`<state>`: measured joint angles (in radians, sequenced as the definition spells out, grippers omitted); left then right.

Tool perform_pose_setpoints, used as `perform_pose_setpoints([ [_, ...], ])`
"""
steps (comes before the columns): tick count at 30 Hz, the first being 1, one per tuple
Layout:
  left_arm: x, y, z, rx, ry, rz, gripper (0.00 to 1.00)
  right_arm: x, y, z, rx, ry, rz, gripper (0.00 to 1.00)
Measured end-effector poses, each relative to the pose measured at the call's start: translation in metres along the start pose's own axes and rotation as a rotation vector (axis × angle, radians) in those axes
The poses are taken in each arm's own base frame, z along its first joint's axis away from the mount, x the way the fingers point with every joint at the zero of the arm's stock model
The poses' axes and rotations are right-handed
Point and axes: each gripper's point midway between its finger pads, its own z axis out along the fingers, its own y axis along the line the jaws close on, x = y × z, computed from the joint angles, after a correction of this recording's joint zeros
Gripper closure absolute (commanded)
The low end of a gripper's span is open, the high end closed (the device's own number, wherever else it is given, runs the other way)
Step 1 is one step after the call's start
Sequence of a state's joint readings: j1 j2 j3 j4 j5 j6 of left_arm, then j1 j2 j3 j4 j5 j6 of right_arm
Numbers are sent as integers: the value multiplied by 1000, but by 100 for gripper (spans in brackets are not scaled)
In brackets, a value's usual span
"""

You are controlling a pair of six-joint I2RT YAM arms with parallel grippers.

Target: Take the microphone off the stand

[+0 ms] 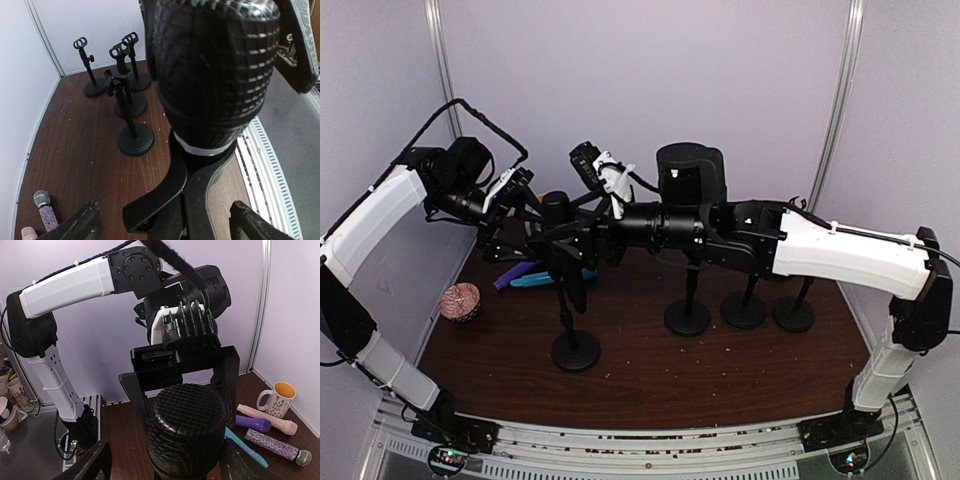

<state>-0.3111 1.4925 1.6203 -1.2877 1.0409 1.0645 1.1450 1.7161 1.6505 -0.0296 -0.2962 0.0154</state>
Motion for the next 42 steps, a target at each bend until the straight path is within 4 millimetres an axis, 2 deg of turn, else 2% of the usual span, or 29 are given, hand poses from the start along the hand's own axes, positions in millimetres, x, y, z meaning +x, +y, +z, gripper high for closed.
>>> perform_pose_setpoints([
  [3,-1,0,2,9,0,10,16,3,-2,3,7,12,12,40],
  [6,-1,-2,3,17,0,18,22,4,-4,4,12,16,18,43],
  [12,-2,-6,4,50,8,26,44,3,-6,6,16,18,22,52],
  [15,-1,-8,5,73,9,35,65,3,-7,6,14,19,25,59],
  [19,-3,-13,5,91,-2,41,78,3,-6,6,12,18,27,68],
  [22,-3,-13,4,92,-2,50,82,0,-7,6,14,4,28,73],
  [28,-4,-13,3,89,11,39,83,-19,-8,-1,25,-54,26,78],
  [29,-4,-13,3,88,14,36,82,-23,-8,-2,28,-64,24,79],
  [31,-3,-13,2,86,20,28,73,-36,-10,-9,40,-100,17,79],
  [34,-2,-11,2,78,29,12,66,-60,-10,-25,63,-165,7,78],
  [39,0,-10,1,58,53,-9,65,-101,-12,-58,101,-275,0,81],
  [40,0,-10,0,52,60,-9,62,-111,-13,-67,111,-304,3,81],
  [42,1,-11,-1,40,71,-7,41,-128,-19,-86,140,-362,15,81],
])
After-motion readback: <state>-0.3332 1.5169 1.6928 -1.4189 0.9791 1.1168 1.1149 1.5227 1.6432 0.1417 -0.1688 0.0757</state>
